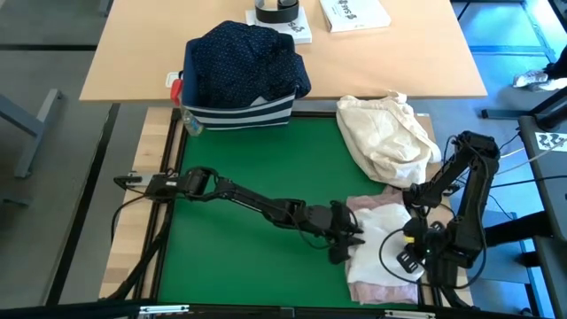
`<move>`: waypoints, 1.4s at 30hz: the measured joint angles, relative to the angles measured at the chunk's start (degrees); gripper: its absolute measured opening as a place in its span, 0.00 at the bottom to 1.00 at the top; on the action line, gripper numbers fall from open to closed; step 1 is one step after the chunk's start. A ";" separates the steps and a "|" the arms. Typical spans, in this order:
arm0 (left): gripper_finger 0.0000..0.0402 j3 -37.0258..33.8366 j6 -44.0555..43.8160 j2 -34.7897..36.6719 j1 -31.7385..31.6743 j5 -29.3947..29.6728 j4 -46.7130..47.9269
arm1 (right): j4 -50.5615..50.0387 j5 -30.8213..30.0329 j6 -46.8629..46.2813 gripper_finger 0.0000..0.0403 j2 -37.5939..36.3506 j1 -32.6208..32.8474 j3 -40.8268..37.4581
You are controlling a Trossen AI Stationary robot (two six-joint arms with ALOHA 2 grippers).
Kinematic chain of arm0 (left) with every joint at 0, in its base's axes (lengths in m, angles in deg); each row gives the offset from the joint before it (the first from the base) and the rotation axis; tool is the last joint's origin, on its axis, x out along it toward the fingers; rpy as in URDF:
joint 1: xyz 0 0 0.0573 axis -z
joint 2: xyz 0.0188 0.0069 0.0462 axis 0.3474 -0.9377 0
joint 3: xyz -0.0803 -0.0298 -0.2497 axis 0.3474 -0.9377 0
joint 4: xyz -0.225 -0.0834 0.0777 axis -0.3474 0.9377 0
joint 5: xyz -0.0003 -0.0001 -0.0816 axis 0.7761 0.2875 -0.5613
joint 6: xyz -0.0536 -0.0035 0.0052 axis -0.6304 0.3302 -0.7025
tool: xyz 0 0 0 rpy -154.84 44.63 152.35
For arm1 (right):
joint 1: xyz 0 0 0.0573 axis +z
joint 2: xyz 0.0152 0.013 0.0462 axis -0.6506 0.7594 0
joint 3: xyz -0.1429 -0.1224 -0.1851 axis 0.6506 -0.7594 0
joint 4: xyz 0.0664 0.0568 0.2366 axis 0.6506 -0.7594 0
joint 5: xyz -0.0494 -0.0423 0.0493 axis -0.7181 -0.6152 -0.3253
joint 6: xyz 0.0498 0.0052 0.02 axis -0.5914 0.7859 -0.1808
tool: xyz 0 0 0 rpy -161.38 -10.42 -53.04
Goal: Fold laundry
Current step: Stack the white polo on top of the red polo
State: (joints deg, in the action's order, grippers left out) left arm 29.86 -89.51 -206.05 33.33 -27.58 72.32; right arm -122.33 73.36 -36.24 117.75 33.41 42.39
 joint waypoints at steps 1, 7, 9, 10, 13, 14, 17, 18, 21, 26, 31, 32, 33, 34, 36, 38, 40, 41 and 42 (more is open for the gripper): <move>0.39 0.00 -0.02 0.65 -0.08 -1.58 0.73 | 0.13 -0.32 0.00 0.31 -0.01 -0.04 0.29; 0.40 0.00 0.00 5.30 -0.21 -6.85 10.71 | -4.85 -0.87 3.98 0.49 -1.01 -0.04 6.71; 0.40 0.00 0.02 6.76 -0.19 -6.92 14.66 | -7.39 -0.91 5.94 0.53 -1.40 -0.04 9.99; 0.40 0.00 0.00 7.37 -0.19 -6.94 15.63 | -8.17 -0.89 7.24 0.54 -1.69 -0.05 11.63; 0.40 0.00 0.02 8.95 -0.21 -6.81 20.48 | -7.67 -2.04 11.82 0.56 -1.98 -0.07 16.53; 0.40 0.02 -0.03 9.05 -0.25 -6.79 21.39 | -6.27 -2.77 13.33 0.56 -1.97 -0.07 17.94; 0.40 0.02 -1.64 9.14 0.10 -7.47 24.25 | 2.00 -7.41 16.92 0.56 -1.93 -0.07 19.79; 0.40 0.02 -2.27 9.14 0.35 -7.42 24.72 | 5.19 -8.68 18.05 0.56 -1.86 -0.07 19.75; 0.40 0.02 -4.39 9.25 2.04 -5.00 25.95 | 11.50 -9.83 22.70 0.55 0.39 -0.15 19.35; 0.40 0.00 -11.24 6.37 5.32 -1.29 23.55 | 11.48 -6.96 28.34 0.55 6.18 -0.70 19.24; 0.40 -0.13 -12.41 -0.14 6.29 4.68 19.47 | 9.13 -5.30 28.69 0.55 9.80 -0.92 19.22; 0.40 -0.15 -11.46 -1.25 6.09 5.45 18.73 | 8.80 -5.26 28.71 0.55 10.33 -0.90 19.22; 0.40 -0.15 -10.75 -2.18 5.71 6.11 18.00 | 8.72 -5.28 28.74 0.55 10.74 -0.90 19.22; 0.40 -0.15 -10.67 -3.00 5.22 6.58 17.25 | 8.85 -5.27 28.76 0.55 11.15 -0.90 19.22; 0.40 -0.15 -10.69 -4.62 4.26 7.07 15.35 | 8.89 -5.27 28.78 0.55 12.05 -0.90 19.22; 0.40 -0.15 -10.52 -5.97 3.52 6.88 12.55 | 9.15 -5.27 29.11 0.55 12.81 -0.90 19.22; 0.40 -0.19 -9.99 -6.60 3.29 5.34 8.41 | 9.11 -5.24 29.85 0.55 13.38 -0.90 19.22; 0.40 -0.20 -9.42 -6.62 3.33 4.08 6.48 | 9.10 -5.24 29.89 0.55 13.62 -0.91 19.22; 0.40 -0.16 -8.95 -6.57 3.47 2.76 4.38 | 8.98 -5.25 29.92 0.55 13.77 -0.99 19.22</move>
State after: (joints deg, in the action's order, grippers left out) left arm 29.70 -98.47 -212.62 36.80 -24.83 76.70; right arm -113.35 68.11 -6.33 131.52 32.42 61.61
